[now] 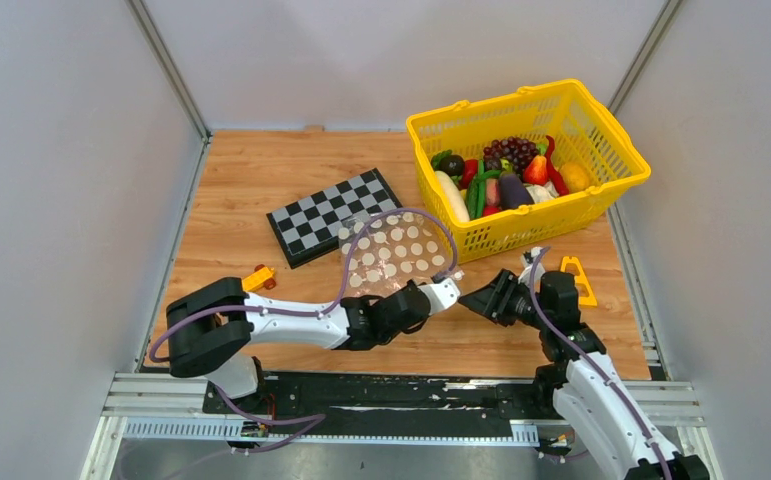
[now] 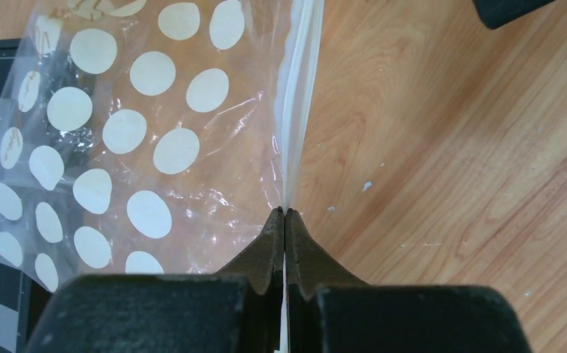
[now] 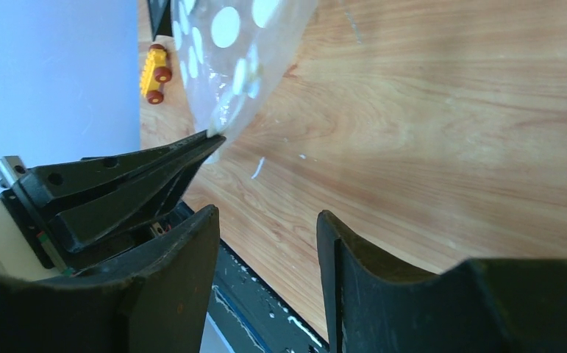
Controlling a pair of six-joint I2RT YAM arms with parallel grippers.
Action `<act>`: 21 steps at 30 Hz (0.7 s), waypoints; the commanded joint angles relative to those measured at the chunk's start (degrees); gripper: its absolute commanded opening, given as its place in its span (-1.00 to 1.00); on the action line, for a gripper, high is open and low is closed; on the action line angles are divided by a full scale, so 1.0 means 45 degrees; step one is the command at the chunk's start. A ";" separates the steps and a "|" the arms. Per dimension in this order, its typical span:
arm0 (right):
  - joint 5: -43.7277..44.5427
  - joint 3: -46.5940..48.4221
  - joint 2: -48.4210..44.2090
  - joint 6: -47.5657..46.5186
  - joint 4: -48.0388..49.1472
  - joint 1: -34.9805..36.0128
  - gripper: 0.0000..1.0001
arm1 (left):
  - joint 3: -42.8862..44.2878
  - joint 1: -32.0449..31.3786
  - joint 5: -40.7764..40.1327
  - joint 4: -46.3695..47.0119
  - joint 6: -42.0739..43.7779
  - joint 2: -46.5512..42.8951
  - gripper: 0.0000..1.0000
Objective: Place the food in the zip-top bag and seal the zipper
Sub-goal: Pick up the zipper food storage bag at the center of the board, then open the zipper of the food storage bag at the center of the board.
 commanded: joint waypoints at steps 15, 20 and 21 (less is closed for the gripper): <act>0.4104 0.0620 0.1370 0.1892 0.3703 0.3818 -0.11 | 0.0154 -0.0075 0.1439 -0.0490 -0.4064 -0.1714 -1.00; 0.4646 0.1031 0.1830 0.1798 0.3899 0.4391 -0.07 | 0.0135 -0.0085 0.1517 -0.0442 -0.4476 -0.1586 -1.00; 0.4744 0.1050 0.1895 0.1812 0.3925 0.4543 -0.07 | 0.0135 -0.0072 0.1533 -0.0434 -0.4580 -0.1610 -1.00</act>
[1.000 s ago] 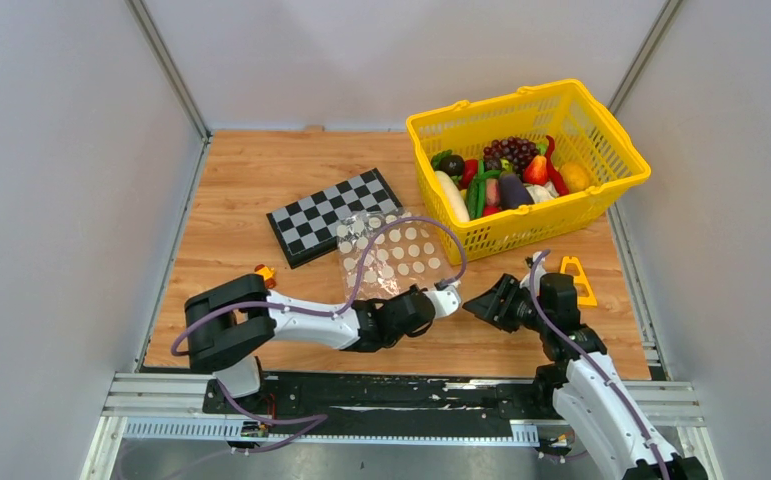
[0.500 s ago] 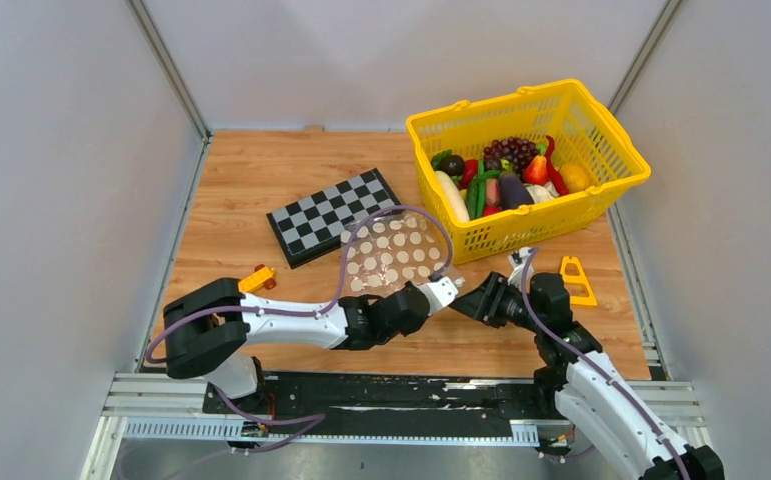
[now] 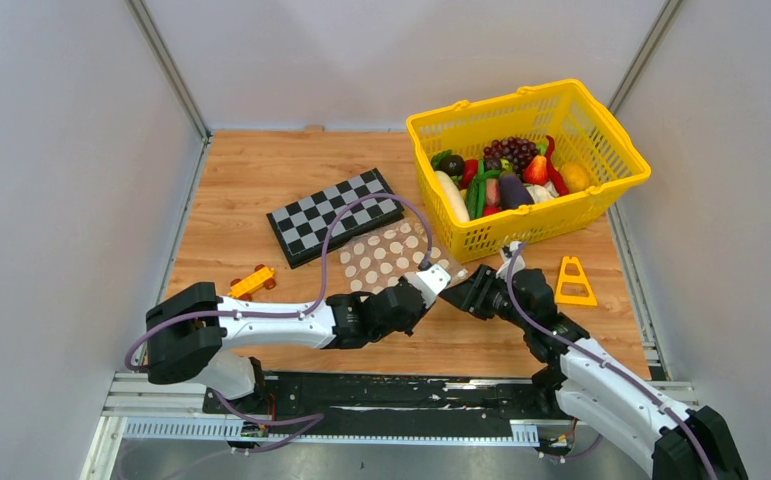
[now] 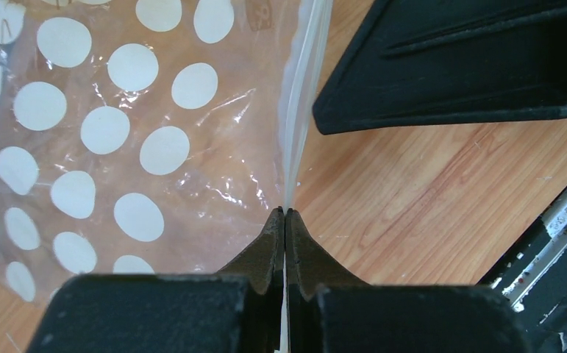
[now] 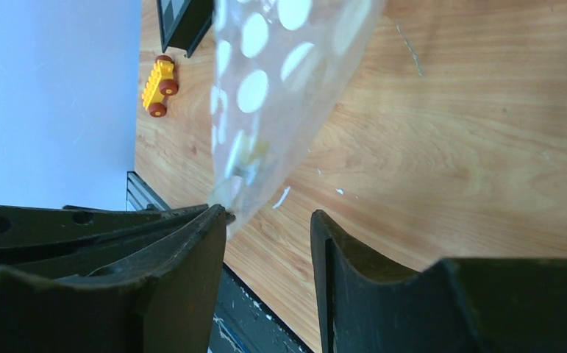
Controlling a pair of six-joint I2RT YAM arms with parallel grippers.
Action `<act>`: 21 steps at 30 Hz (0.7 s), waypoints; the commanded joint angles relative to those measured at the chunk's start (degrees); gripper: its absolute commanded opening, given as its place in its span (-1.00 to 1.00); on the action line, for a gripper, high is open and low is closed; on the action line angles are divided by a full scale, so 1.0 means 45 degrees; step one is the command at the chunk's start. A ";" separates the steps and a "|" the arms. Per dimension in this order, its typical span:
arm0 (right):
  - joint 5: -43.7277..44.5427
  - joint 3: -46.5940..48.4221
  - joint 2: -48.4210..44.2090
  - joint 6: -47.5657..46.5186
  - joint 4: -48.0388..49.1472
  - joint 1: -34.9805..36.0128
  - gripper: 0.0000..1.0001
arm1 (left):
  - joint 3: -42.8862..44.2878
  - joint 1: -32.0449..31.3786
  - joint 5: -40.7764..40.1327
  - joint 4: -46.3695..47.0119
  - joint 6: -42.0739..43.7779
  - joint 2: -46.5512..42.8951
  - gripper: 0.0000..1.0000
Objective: Place the food in the zip-top bag and seal the zipper
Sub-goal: Open the zipper of the food storage bag at the center of the board.
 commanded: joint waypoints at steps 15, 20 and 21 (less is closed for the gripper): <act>0.1705 0.0789 0.1817 0.0398 0.2244 0.0611 -0.30 | 0.0007 -0.0081 0.0591 0.0799 -0.0844 -0.0408 -1.00; 0.1646 0.0881 0.2141 0.0188 0.2212 0.0651 -0.41 | -0.0011 -0.0085 0.0665 0.0905 -0.0847 -0.0386 -1.00; 0.1689 0.0878 0.2186 0.0150 0.2150 0.0661 -0.47 | -0.0015 -0.0084 0.0665 0.0903 -0.0848 -0.0392 -1.00</act>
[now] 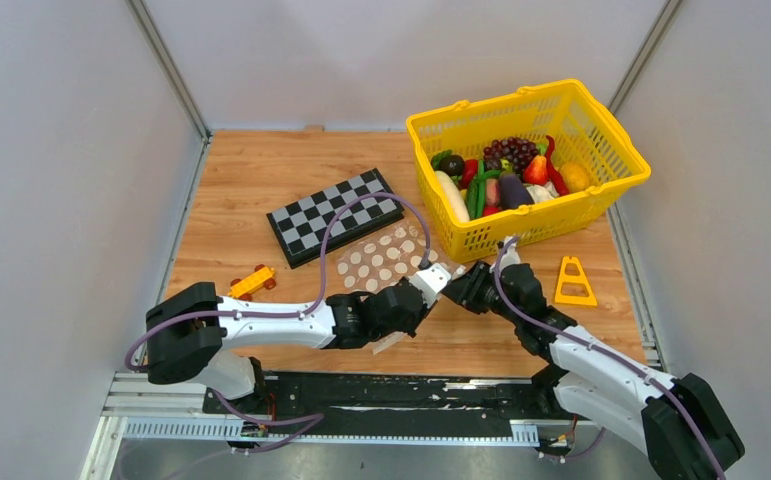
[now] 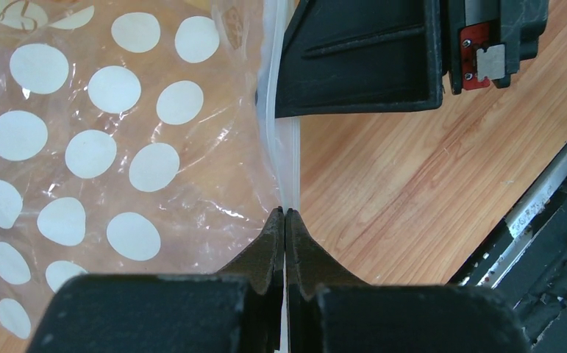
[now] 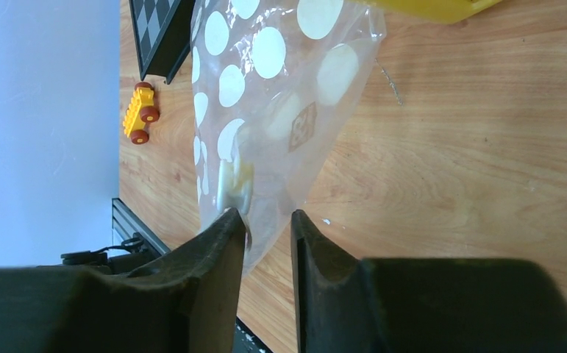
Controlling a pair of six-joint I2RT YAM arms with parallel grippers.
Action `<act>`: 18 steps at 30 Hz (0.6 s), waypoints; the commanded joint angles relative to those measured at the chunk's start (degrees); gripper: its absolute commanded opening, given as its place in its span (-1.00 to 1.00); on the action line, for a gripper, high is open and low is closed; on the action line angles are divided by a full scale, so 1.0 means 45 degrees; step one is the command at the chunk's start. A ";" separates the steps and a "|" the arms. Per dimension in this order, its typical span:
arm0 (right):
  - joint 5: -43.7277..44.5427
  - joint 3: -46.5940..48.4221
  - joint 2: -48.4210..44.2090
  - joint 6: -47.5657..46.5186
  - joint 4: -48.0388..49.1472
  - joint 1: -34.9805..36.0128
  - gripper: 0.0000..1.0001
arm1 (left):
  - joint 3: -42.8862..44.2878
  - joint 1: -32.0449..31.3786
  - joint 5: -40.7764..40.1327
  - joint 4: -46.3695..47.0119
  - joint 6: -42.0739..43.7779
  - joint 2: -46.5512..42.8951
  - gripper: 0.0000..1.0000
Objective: Place the food in the zip-top bag and seal the zipper
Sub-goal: Open the zipper of the food storage bag at the center of the board.
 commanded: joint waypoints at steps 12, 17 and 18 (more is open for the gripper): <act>-0.0126 0.0705 0.0214 -0.0218 0.0120 0.0164 -1.00 | -0.0167 -0.0079 -0.0217 0.0632 -0.0532 -0.0006 -0.66; -0.0780 0.0934 0.0027 -0.0064 -0.0125 0.0158 -1.00 | -0.0045 -0.0079 -0.0540 0.0366 -0.0494 0.0352 0.18; -0.0873 0.1054 -0.0029 -0.0069 -0.0308 0.0160 -1.00 | -0.0032 -0.0078 -0.0691 0.0291 -0.0485 0.0416 0.21</act>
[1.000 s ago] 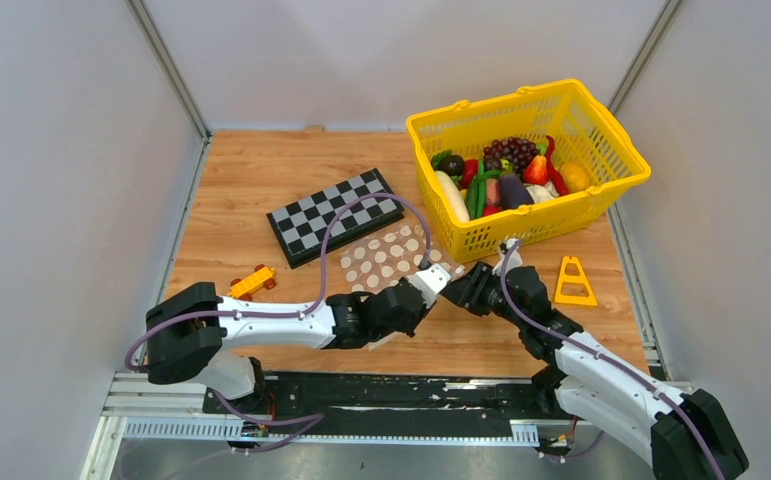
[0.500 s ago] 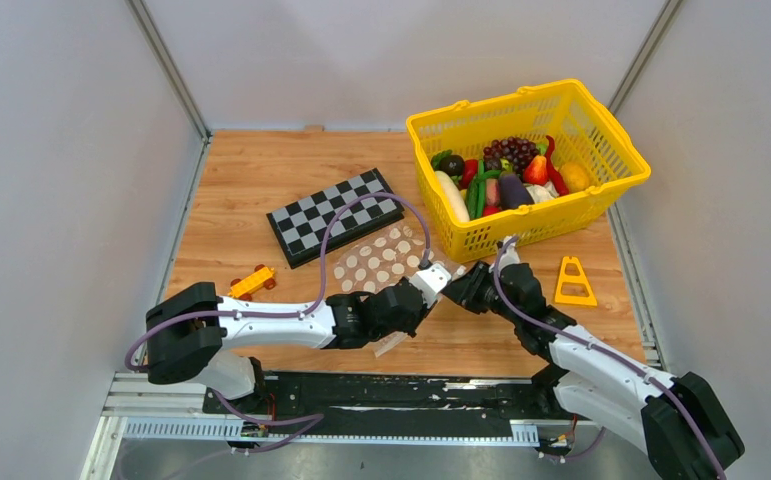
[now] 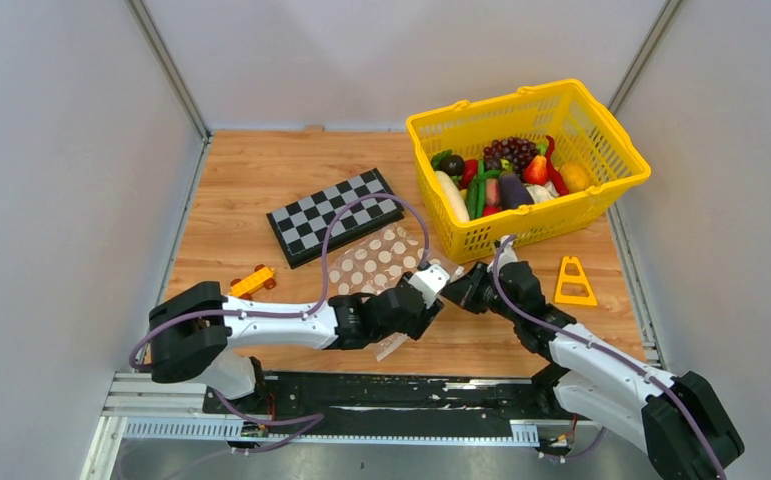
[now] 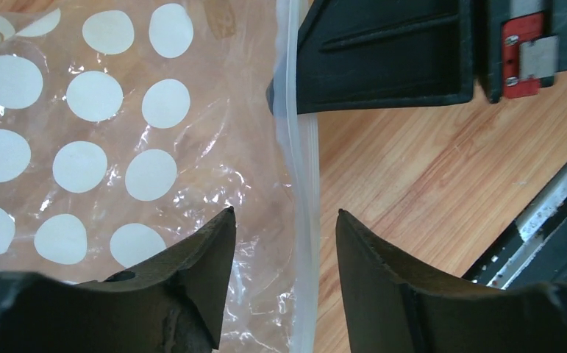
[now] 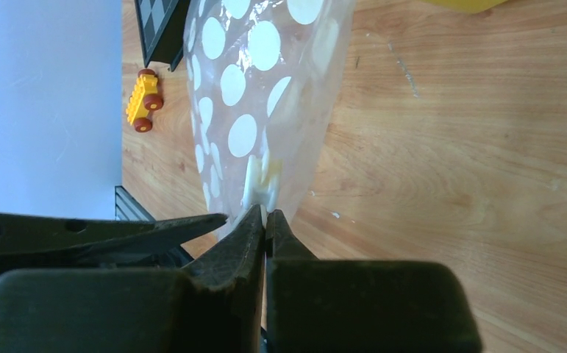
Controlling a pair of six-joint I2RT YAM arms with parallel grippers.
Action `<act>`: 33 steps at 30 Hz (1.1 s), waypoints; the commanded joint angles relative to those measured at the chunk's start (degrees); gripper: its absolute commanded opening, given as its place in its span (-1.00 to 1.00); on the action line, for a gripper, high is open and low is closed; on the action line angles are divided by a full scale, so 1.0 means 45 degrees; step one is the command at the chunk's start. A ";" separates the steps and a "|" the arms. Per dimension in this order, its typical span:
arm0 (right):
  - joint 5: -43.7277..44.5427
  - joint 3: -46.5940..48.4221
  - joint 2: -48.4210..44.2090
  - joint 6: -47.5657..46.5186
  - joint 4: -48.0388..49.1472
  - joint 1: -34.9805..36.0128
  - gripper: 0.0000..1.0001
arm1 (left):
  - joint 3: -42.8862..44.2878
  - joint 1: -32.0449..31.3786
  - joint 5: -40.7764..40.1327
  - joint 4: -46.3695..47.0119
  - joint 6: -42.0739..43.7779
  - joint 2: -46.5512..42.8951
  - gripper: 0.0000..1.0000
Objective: Place the food in the zip-top bag and seal the zipper
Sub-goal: Open the zipper of the food storage bag at the center of the board.
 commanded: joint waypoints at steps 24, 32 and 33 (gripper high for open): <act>-0.0692 0.1003 -0.0681 -0.0677 -0.1821 0.0063 -1.00 | 0.0027 -0.0162 -0.1873 -0.0050 0.0017 -0.0757 0.36; -0.0860 0.1029 -0.1020 -0.0479 -0.1935 0.0060 -1.00 | 0.0083 -0.0157 -0.2056 -0.0414 0.0142 -0.0411 0.39; -0.0871 0.1062 -0.1046 -0.0446 -0.1942 0.0073 -1.00 | 0.0075 -0.0161 -0.1966 -0.0325 0.0137 -0.0428 0.41</act>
